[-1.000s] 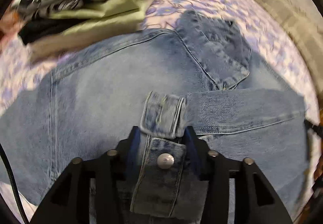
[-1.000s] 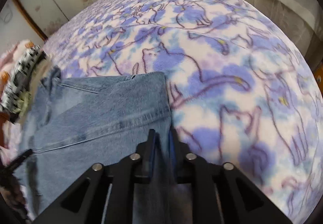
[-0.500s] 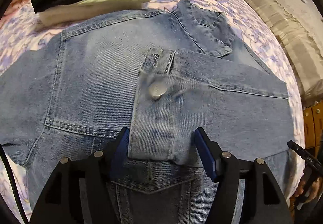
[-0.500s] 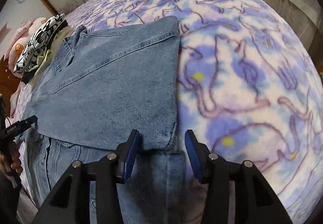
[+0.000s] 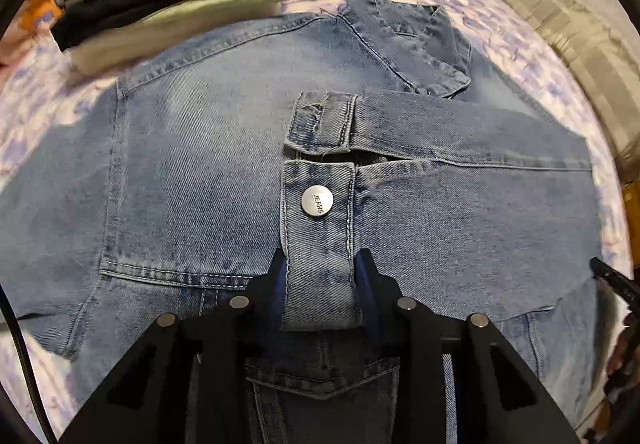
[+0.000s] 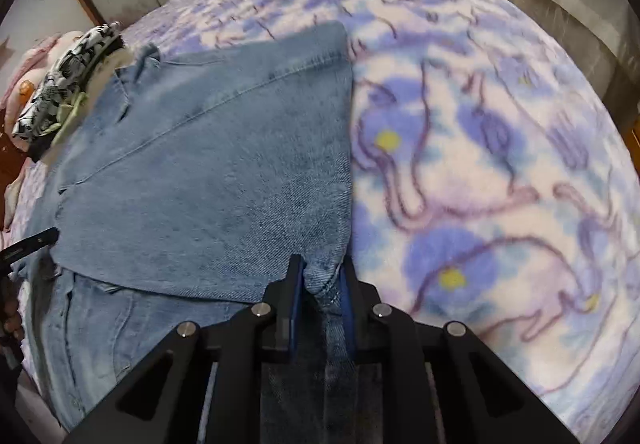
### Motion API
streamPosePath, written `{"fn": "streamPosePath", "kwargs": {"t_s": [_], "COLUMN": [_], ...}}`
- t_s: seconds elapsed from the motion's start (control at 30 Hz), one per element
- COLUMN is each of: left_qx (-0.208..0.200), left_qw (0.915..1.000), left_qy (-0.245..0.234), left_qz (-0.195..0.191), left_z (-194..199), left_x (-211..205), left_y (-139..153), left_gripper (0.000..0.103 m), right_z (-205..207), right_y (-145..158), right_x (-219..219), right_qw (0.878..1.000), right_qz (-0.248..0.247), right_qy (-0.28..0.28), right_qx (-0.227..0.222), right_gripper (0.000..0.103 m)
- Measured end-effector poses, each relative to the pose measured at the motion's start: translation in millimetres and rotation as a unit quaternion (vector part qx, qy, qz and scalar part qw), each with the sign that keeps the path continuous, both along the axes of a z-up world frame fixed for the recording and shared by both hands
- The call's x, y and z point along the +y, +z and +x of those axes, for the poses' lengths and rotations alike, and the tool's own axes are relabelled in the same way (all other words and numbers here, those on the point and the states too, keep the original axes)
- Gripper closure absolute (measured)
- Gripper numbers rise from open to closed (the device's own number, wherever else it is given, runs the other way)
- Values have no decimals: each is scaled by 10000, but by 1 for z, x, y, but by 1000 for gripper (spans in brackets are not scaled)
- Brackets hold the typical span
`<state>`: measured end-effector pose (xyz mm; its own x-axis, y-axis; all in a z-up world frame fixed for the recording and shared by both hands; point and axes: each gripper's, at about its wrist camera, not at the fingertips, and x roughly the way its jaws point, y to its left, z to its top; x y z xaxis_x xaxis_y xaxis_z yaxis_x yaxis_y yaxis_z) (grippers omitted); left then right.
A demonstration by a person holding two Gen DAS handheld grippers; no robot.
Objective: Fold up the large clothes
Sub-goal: 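Grasp the sleeve cuff with the left tool and lay the sleeve across the jacket, then open the left tool and lift it off the folded sleeve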
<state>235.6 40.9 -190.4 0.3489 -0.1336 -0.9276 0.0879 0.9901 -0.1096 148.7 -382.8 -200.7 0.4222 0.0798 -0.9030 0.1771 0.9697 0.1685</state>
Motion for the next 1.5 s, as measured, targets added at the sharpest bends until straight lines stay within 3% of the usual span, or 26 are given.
{"fn": "streamPosePath", "kwargs": {"t_s": [0.13, 0.23, 0.27, 0.3, 0.33, 0.4, 0.53, 0.7, 0.83, 0.97, 1.07, 1.17, 1.37, 1.5], "left_qx": [-156, -572, -734, -900, -1088, -1096, -751, -339, -348, -321, -285, -271, -218, -166], "left_qw": [9987, 9966, 9952, 9934, 9914, 9919, 9969, 9994, 9992, 9992, 9994, 9994, 9996, 9996], "left_qy": [72, 137, 152, 168, 116, -59, -96, -65, -143, -179, -174, -184, -147, -223], "left_qz": [477, 576, 631, 693, 719, 638, 192, 56, 142, 146, 85, 97, 145, 77], "left_z": [-8, -20, -24, -28, -33, -36, -35, -37, -44, -43, -43, -43, -40, -38], "left_x": [-12, -21, -25, -29, -38, -51, -67, -78, -79, -80, -78, -78, -81, -81], "left_y": [16, 36, 41, 46, 52, 53, 43, 16, 5, 3, 2, 2, 1, 0], "left_gripper": [67, 41, 32, 32, 31, 31, 31, 31, 31, 31, 31, 31, 30, 23], "right_z": [-1, -10, -12, -13, -13, -8, 6, 14, 16, 16, 11, 4, 7, 8], "right_y": [18, 47, 53, 60, 65, 69, 58, 39, 27, 14, 10, 12, 10, 8], "right_x": [6, 35, 43, 57, 69, 92, 140, 187, 179, 135, 93, 59, 72, 75], "right_qw": [9991, 9875, 9841, 9806, 9808, 9852, 9895, 9846, 9867, 9915, 9888, 9964, 9918, 9908], "right_qz": [-228, -1480, -1674, -1837, -1796, -1476, -871, -862, -927, -1086, -1489, -844, -1277, -1337], "right_qy": [-349, -356, -307, -202, -46, 296, 895, 1370, 1246, 691, 100, -63, -61, -190], "right_qx": [20, -401, -504, -653, -757, -821, -727, -662, -475, -202, -31, -107, -29, -8], "right_gripper": [79, 76, 74, 70, 70, 70, 70, 70, 70, 70, 71, 78, 77, 76]}}
